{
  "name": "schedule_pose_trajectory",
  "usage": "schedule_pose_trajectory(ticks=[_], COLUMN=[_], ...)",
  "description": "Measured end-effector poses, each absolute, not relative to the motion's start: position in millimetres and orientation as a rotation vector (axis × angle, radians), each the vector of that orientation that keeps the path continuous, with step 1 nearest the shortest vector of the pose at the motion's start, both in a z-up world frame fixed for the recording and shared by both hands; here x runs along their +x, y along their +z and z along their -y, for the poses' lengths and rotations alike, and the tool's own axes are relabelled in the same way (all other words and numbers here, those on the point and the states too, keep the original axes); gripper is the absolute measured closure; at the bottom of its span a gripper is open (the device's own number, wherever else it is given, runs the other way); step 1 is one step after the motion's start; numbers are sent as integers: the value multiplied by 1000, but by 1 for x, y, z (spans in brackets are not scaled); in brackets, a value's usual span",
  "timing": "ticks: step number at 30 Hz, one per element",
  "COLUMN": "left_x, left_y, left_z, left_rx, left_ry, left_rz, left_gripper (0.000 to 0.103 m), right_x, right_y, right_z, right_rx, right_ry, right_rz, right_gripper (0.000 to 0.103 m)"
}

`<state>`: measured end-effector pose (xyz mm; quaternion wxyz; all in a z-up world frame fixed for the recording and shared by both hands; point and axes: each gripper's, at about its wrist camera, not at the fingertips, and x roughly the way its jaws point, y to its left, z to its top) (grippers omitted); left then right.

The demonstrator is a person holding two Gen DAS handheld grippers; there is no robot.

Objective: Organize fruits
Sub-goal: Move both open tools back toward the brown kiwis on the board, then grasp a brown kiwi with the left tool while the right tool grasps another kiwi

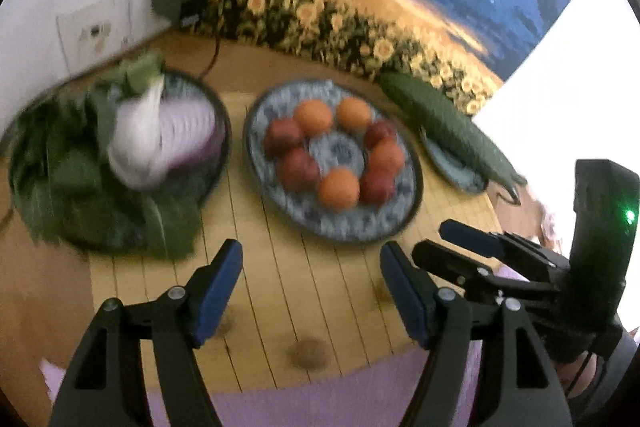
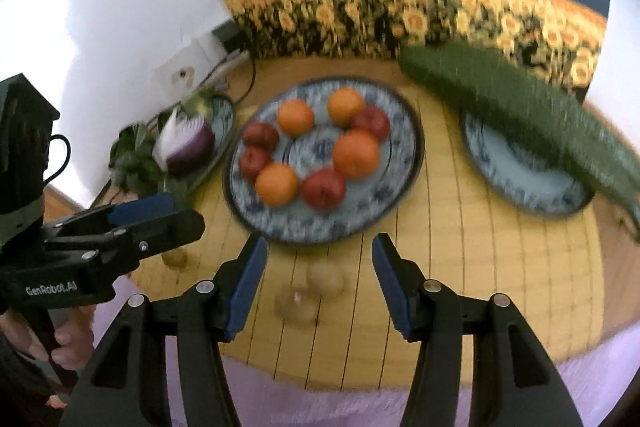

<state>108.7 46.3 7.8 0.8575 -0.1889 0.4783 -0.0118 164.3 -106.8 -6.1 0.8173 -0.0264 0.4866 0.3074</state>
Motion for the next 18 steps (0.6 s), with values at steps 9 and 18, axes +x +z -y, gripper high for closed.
schedule_pose_trajectory(ticks=[9, 18], left_x=[91, 82], left_y=[-9, -24], left_z=[-33, -28], left_rx=[-396, -376], left_ry=[-106, -123], left_rz=[-1078, -1144], left_gripper=[59, 66], right_x=[152, 150], right_y=[-25, -28], right_z=[108, 98], right_rx=[-45, -66], right_ry=[660, 682], right_rz=[-1126, -1121], right_gripper=[57, 65])
